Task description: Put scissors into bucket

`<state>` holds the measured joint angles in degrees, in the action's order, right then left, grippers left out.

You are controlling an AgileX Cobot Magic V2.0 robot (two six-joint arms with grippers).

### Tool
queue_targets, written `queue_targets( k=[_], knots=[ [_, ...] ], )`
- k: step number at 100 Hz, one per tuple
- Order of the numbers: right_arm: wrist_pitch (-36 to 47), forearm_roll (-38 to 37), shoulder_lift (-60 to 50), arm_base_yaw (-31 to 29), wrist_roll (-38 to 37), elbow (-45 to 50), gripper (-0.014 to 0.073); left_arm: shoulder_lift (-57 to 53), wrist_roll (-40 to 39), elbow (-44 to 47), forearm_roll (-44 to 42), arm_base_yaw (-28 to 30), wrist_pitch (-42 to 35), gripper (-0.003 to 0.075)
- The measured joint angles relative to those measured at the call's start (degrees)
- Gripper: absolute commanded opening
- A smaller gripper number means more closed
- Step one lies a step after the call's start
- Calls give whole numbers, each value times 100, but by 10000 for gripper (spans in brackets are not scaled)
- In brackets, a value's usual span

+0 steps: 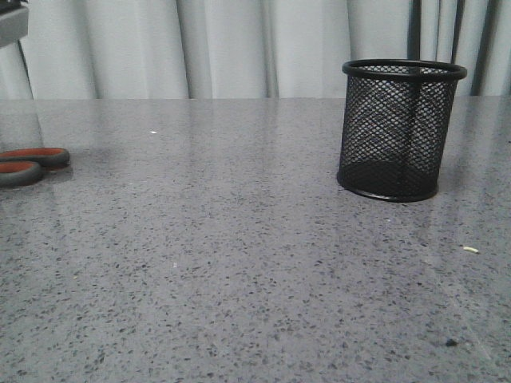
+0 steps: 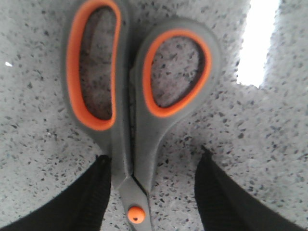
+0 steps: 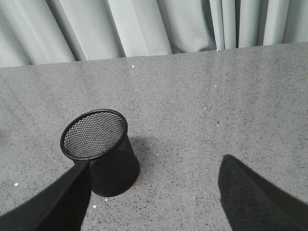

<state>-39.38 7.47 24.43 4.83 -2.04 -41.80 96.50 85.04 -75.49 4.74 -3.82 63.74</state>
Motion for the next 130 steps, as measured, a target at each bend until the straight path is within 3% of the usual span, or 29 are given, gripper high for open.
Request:
queue_targets(
  k=[88, 114, 130],
  knots=[
    [-110, 9, 0, 0, 10, 0, 498, 523, 15, -445, 281, 141, 297, 366],
    [-118, 9, 0, 0, 10, 0, 498, 526, 15, -445, 446, 167, 454, 252],
    [-238, 9, 0, 0, 10, 0, 498, 526, 15, -445, 511, 167, 494, 242]
  ],
)
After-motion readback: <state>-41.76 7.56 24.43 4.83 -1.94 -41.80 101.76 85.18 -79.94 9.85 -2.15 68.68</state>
